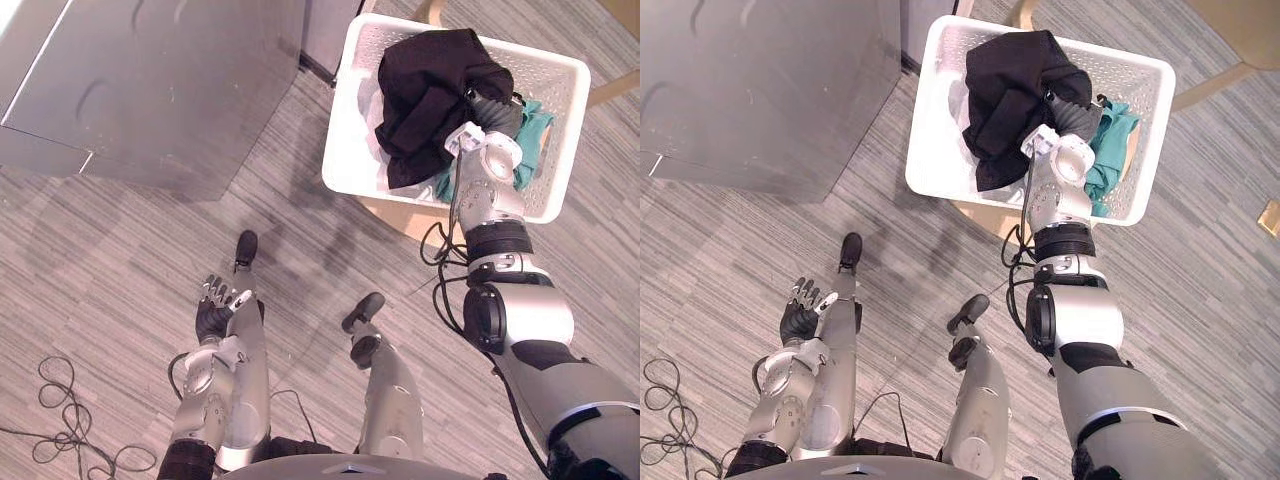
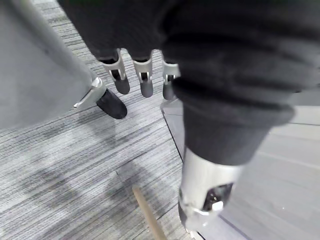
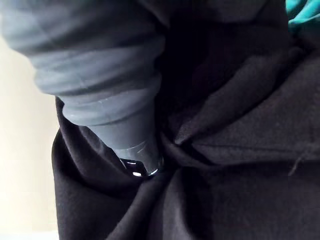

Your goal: Pick up the laundry basket with both hands and put the clothes into the washing machine.

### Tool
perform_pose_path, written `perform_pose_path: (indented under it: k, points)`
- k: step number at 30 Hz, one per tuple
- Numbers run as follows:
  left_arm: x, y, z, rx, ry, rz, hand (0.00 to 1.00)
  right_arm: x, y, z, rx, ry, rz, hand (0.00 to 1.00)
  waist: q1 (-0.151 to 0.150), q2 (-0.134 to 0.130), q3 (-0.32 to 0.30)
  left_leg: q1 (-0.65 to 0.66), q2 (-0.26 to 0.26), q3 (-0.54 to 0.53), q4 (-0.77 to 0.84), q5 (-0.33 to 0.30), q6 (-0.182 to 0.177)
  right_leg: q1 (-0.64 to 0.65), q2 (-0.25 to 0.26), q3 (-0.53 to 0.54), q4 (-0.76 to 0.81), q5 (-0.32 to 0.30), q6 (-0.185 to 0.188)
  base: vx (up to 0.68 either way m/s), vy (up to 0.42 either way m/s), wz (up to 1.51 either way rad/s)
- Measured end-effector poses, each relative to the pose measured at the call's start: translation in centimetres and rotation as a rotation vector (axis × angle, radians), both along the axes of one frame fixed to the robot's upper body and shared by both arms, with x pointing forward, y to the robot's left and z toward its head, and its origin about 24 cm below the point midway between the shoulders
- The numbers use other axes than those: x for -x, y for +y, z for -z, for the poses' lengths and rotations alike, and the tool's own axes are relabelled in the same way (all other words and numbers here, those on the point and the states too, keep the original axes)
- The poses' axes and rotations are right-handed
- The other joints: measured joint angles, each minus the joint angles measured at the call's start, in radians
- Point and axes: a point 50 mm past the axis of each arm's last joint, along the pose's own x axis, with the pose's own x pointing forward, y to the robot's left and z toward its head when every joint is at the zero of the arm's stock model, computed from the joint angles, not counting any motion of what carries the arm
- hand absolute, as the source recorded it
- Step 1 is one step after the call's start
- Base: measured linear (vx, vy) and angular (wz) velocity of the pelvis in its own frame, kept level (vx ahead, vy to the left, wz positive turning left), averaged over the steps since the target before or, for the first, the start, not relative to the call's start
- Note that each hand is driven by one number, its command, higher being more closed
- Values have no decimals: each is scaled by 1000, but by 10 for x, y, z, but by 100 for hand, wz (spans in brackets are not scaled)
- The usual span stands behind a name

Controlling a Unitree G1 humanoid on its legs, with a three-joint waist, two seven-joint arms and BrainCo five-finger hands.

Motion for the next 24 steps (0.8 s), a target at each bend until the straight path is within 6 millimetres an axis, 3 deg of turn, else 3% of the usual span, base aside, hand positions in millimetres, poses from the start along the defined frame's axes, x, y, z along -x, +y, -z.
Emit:
perform_pose_path:
  k: [8,14,18,21,24]
  points:
    - [0,-1,1,18,7,2,0,7,3,-15,-268,-176,-43,100,-11,8,-4,24,0,15,0,0,2,11,0,10,2,3,-4,-13,-19,-3]
    - [1,-4,3,27,21,9,0,23,24,-44,-418,-400,-104,100,-34,15,-8,91,-7,26,3,-9,4,64,-16,19,24,-12,2,10,-33,3]
    - [1,-5,4,28,29,13,0,37,37,-60,-442,-523,-149,100,-48,33,-21,156,-22,41,55,-57,12,121,-46,36,74,-50,9,0,-10,3]
    - [2,-4,4,26,30,13,0,48,42,-64,-414,-581,-168,100,-58,46,-44,206,-25,57,69,-79,15,172,-57,37,81,-67,15,11,-2,1]
    - [10,1,3,21,33,0,0,57,46,-49,-419,-589,-177,100,-79,47,-117,269,-31,76,66,-96,12,229,-67,39,75,-77,29,91,-4,0]
